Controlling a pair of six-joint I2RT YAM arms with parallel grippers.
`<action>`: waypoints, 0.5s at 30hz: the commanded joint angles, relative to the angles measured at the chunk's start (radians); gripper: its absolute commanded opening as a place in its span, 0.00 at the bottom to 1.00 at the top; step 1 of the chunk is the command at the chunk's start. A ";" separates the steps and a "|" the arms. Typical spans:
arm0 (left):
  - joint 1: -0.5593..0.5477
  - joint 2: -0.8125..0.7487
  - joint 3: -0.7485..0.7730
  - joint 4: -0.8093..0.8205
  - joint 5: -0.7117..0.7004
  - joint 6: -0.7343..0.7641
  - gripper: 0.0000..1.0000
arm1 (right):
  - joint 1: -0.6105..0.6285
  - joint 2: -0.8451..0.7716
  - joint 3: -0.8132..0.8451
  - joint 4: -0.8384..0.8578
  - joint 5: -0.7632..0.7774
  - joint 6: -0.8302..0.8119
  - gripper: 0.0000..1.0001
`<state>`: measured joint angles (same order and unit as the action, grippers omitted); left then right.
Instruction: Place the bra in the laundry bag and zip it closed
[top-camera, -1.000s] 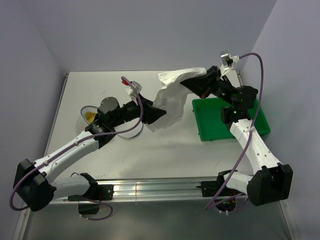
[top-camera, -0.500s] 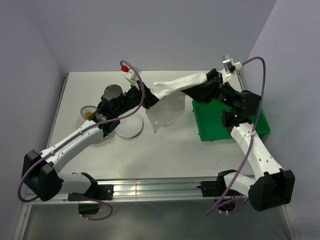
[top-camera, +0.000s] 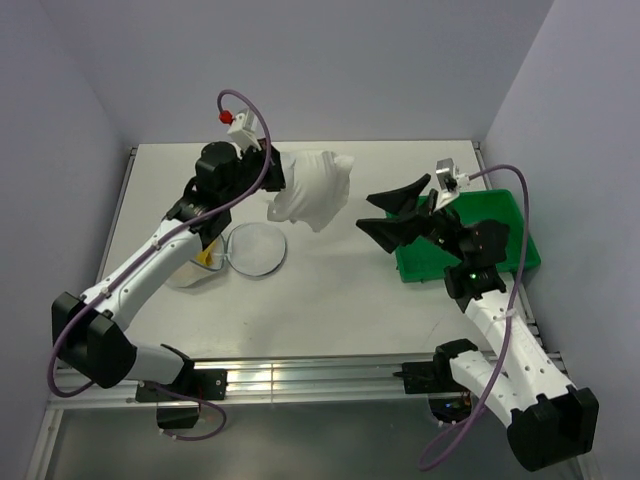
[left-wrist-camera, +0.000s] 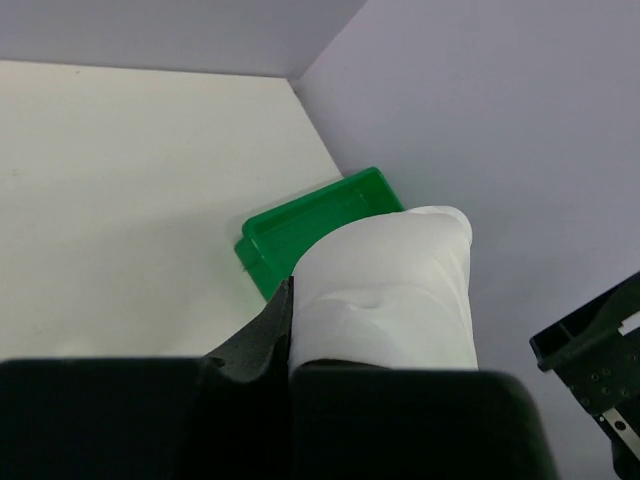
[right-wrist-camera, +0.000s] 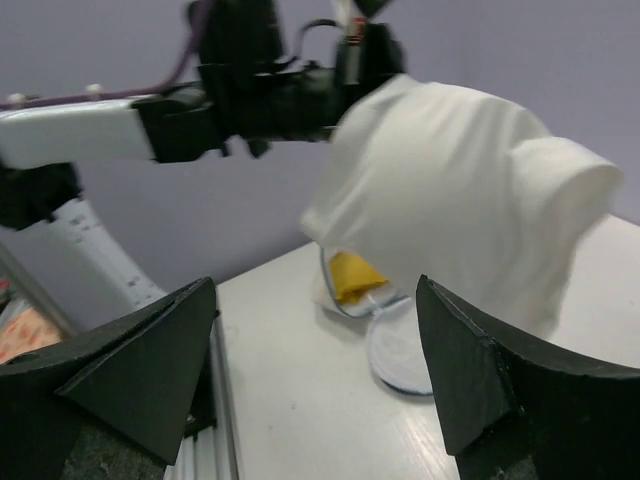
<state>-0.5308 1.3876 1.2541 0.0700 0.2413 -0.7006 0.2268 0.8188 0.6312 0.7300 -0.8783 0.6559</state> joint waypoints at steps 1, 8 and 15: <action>-0.008 -0.070 -0.016 -0.042 -0.068 0.000 0.00 | 0.003 0.043 0.131 -0.245 0.119 -0.125 0.88; -0.046 -0.142 -0.091 -0.076 -0.088 0.049 0.00 | 0.023 0.233 0.240 -0.351 0.162 -0.122 0.96; -0.047 -0.194 -0.168 0.056 0.088 0.030 0.00 | 0.034 0.330 0.240 -0.206 0.098 -0.018 0.97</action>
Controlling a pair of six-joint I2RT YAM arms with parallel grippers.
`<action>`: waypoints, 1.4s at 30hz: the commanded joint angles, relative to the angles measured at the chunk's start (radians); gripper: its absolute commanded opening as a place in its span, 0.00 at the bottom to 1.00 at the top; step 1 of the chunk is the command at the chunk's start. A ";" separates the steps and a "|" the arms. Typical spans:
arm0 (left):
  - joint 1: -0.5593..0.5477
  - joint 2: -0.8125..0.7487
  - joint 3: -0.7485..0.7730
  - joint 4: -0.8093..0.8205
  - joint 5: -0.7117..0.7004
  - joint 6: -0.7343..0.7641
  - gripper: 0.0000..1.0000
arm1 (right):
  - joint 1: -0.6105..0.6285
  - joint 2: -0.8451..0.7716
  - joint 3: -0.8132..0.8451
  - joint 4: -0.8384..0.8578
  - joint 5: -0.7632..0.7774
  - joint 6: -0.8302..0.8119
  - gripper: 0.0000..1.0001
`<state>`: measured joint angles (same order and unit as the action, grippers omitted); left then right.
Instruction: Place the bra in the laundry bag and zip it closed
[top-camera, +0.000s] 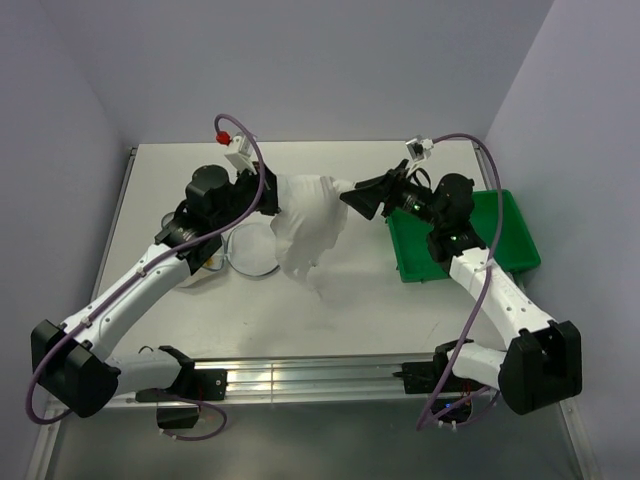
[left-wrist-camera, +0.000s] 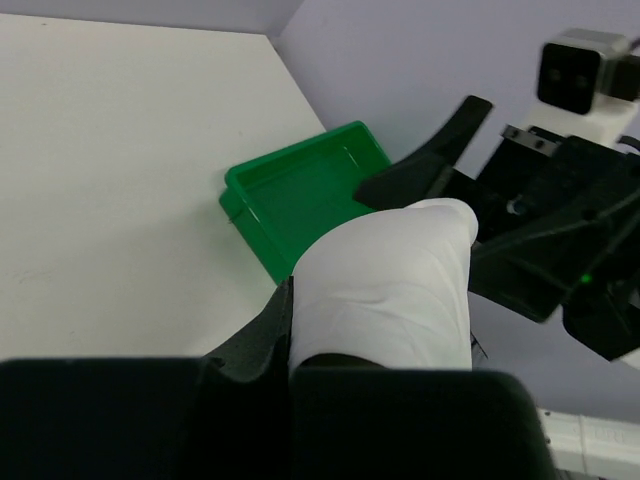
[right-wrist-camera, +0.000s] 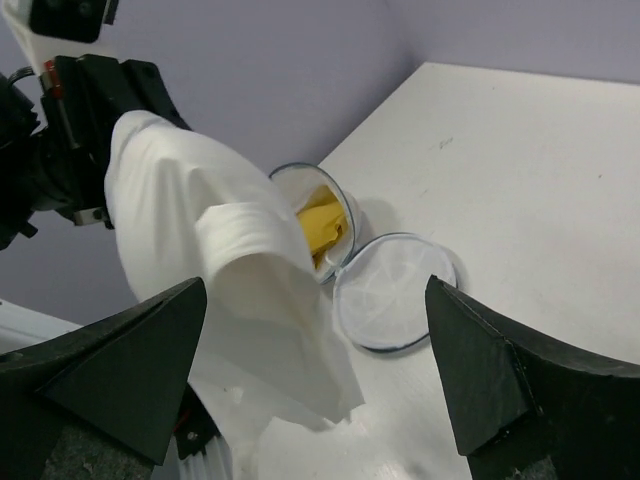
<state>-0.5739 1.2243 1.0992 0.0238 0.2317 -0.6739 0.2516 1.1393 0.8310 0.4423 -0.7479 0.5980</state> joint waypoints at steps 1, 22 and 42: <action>-0.003 -0.035 -0.019 0.108 0.112 0.002 0.00 | 0.011 0.019 0.039 0.097 -0.051 0.051 0.97; 0.035 -0.117 -0.073 0.088 0.215 -0.035 0.40 | 0.035 0.034 -0.013 0.355 -0.176 0.247 0.00; 0.134 -0.330 -0.338 0.462 0.385 -0.150 0.99 | 0.043 -0.029 -0.035 0.216 -0.134 0.181 0.00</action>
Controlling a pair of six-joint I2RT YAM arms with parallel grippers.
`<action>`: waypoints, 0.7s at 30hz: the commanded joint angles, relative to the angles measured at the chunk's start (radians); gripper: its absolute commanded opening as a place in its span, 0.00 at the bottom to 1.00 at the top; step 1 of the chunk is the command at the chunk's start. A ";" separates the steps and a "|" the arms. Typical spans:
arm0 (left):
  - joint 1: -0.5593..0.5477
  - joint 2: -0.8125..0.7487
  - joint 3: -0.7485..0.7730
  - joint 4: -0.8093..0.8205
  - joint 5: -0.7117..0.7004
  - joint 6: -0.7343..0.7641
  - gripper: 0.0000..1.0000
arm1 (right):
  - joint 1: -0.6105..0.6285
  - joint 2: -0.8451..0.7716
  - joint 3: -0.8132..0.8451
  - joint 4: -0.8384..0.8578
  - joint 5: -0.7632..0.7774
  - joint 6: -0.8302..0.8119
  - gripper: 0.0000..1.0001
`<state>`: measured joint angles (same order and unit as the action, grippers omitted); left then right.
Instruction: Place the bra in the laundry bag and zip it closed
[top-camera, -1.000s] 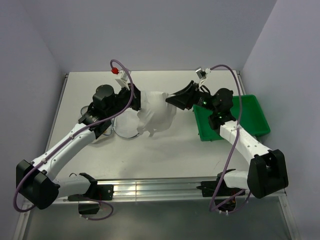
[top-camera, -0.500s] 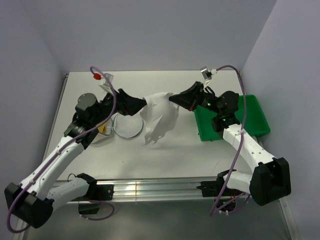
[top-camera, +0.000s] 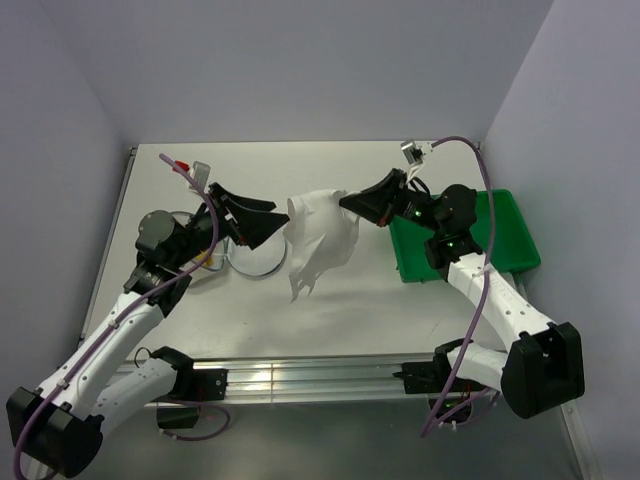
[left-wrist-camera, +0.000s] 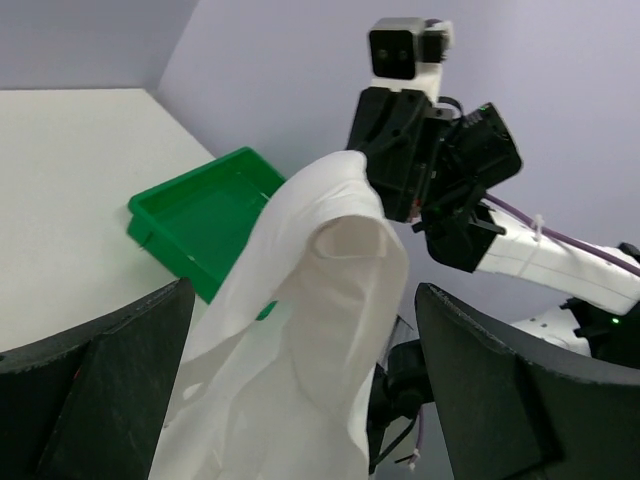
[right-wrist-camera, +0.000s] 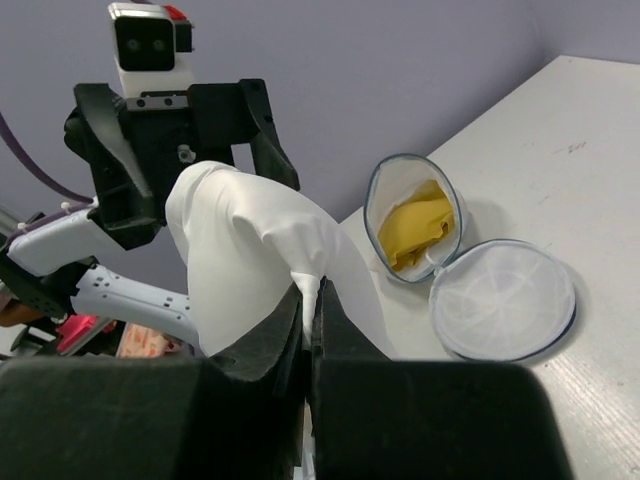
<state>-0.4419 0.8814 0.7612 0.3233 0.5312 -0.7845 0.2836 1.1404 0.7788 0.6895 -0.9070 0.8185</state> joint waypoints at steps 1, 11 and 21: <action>-0.003 0.024 0.003 0.177 0.093 -0.048 0.99 | 0.015 -0.021 0.019 -0.030 0.025 -0.038 0.00; -0.124 0.145 0.078 0.123 0.076 0.033 0.99 | 0.072 -0.005 0.040 -0.065 0.048 -0.075 0.00; -0.124 0.123 0.075 0.102 0.018 0.050 0.00 | 0.074 -0.034 0.039 -0.133 0.037 -0.108 0.32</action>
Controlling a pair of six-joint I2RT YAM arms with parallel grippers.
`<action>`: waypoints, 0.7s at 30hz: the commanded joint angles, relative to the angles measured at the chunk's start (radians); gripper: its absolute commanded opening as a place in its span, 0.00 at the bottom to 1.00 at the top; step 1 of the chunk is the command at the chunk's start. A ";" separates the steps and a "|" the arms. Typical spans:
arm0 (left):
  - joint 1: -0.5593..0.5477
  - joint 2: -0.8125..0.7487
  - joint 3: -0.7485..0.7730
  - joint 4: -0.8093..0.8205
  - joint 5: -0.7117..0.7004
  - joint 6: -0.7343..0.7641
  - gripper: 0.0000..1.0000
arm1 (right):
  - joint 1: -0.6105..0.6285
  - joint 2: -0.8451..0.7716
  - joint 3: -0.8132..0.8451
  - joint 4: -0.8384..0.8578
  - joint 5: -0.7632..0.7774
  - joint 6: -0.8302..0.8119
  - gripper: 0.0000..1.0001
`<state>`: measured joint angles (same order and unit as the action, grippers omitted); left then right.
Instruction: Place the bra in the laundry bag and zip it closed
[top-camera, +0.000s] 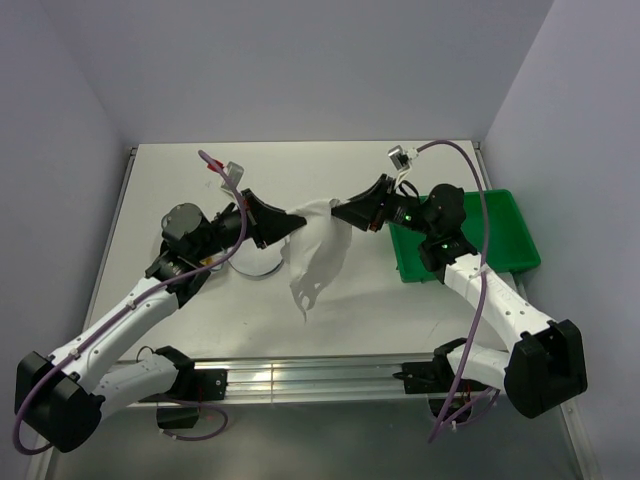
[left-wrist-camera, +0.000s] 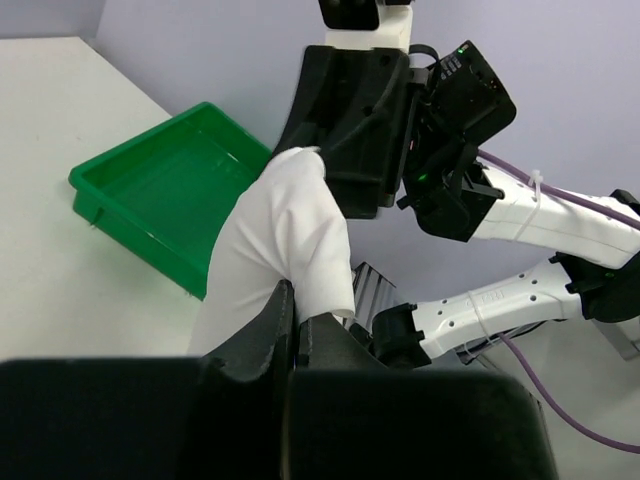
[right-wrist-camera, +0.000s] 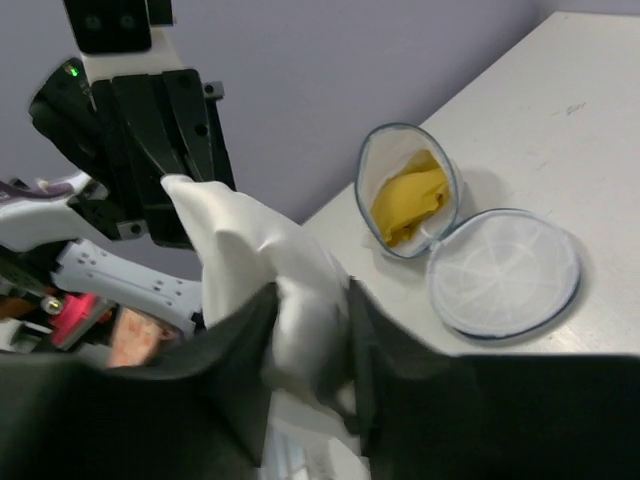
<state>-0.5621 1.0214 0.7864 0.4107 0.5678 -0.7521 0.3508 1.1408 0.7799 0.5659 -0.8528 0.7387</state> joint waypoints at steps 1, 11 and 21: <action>-0.004 -0.015 0.050 0.016 -0.016 0.014 0.00 | 0.007 -0.041 0.038 -0.011 -0.049 -0.050 0.45; -0.005 0.025 0.072 0.106 0.151 -0.052 0.00 | 0.011 -0.053 0.018 0.143 -0.324 -0.053 1.00; -0.005 0.017 0.148 -0.041 0.178 0.014 0.00 | 0.100 -0.042 0.062 -0.029 -0.305 -0.174 0.71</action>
<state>-0.5644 1.0512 0.8711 0.3927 0.7406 -0.7860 0.4145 1.1072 0.7845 0.6239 -1.1484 0.6502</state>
